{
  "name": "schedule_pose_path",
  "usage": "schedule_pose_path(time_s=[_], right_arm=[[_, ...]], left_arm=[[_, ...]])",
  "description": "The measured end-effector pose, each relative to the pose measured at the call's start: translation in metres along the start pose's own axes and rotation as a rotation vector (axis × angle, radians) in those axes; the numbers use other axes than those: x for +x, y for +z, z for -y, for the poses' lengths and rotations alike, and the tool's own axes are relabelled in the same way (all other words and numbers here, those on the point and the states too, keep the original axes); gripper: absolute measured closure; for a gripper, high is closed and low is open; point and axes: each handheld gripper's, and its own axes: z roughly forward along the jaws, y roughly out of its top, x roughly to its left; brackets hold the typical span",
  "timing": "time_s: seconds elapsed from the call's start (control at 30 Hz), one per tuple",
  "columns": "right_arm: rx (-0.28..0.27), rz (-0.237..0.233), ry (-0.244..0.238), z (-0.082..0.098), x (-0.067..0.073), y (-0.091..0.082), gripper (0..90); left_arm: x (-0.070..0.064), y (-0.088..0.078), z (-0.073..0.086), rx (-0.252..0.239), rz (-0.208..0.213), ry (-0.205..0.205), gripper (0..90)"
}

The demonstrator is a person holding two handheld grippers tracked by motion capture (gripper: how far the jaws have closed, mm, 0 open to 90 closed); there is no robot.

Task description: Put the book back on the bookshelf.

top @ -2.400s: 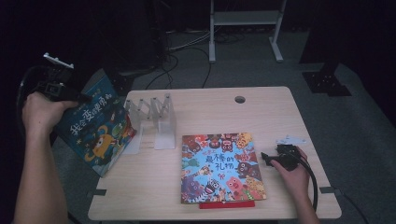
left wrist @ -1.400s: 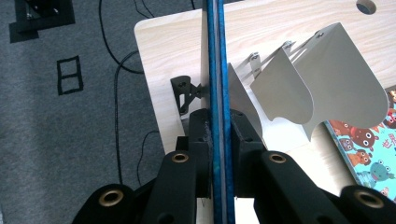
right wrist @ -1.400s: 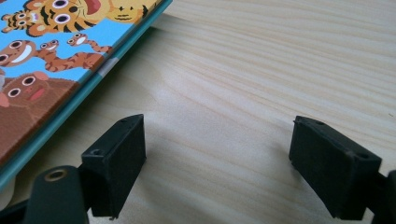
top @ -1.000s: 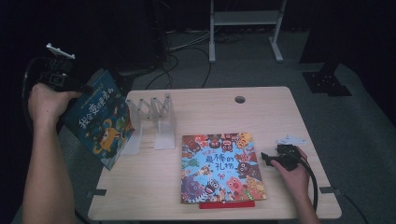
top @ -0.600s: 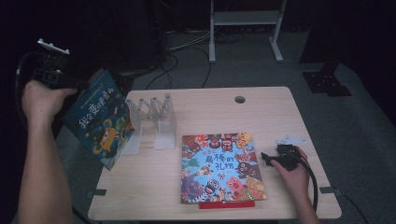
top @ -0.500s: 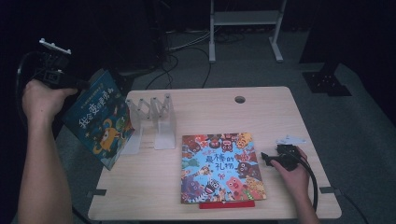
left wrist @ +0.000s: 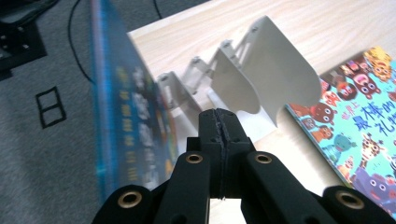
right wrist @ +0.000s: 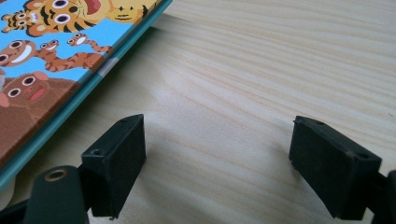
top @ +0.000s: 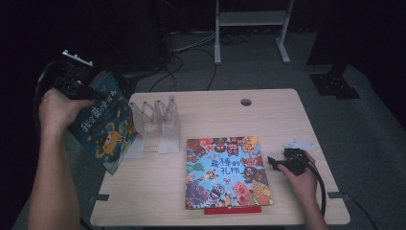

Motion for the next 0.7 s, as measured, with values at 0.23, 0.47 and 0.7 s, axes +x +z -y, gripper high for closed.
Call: schedule_pose_path(time_s=[0.23,0.47,0.7], right_arm=[[0.0,0.0,0.0,0.0,0.0,0.0,17.7],[0.0,0.0,0.002,0.0,0.0,0.0,17.7],[0.001,0.0,0.003,0.0,0.0,0.0,17.7]], left_arm=[[-0.018,0.018,0.01,0.011,0.047,0.037,87.6],[-0.036,0.033,0.021,0.009,0.093,0.07,84.9],[-0.056,0.057,0.038,0.026,0.14,0.103,80.6]])
